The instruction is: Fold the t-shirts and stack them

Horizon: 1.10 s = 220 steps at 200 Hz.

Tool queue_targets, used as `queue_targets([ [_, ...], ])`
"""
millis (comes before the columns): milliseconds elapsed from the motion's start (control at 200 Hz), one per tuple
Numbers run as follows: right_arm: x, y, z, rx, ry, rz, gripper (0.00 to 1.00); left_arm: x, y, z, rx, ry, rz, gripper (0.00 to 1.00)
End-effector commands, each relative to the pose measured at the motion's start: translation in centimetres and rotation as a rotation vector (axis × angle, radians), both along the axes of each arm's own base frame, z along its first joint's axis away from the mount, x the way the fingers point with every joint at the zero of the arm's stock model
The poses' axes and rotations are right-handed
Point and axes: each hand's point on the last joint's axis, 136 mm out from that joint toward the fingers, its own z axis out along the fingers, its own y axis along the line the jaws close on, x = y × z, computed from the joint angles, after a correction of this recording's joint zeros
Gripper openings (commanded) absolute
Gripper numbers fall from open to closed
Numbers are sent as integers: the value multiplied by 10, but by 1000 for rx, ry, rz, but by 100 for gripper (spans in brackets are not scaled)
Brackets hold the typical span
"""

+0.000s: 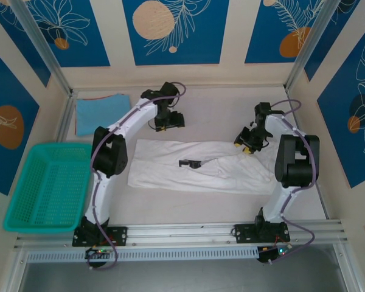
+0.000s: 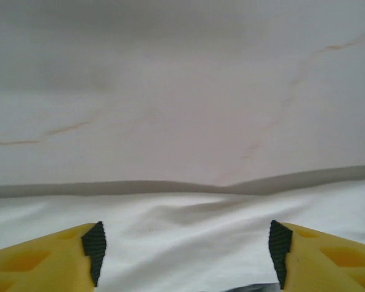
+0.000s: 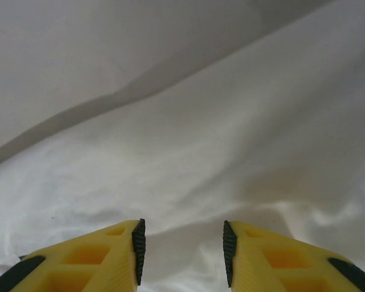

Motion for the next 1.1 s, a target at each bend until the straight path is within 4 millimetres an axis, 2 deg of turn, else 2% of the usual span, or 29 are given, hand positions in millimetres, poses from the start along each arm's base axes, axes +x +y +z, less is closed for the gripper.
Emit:
queue_targets([
  [0, -3, -4, 2, -39, 29, -32, 41, 4, -57, -8, -152, 40, 13, 66],
  [95, -8, -9, 5, -65, 32, -75, 42, 6, -92, -16, -226, 76, -17, 62],
  [170, -10, -11, 9, -80, 21, -97, 42, 0, -111, -26, -242, 104, -49, 61],
  [315, -10, -16, 17, -108, -13, -116, 46, -14, -122, -50, -227, 149, -80, 58],
  [490, -20, -11, 10, -100, 30, -92, 42, -24, -103, -84, -114, 196, -66, 55],
  [630, -28, -8, 3, -109, 48, -86, 41, -26, -84, -101, -6, 200, -52, 54],
  [770, -27, -3, -2, -102, 58, -68, 36, -28, -73, -107, 41, 203, -48, 54],
  [925, -28, 0, -4, -102, 66, -52, 19, -27, -67, -110, 75, 193, -49, 56],
  [1095, -40, 6, 4, -94, 65, -35, 9, -29, -61, -113, 105, 196, -50, 56],
])
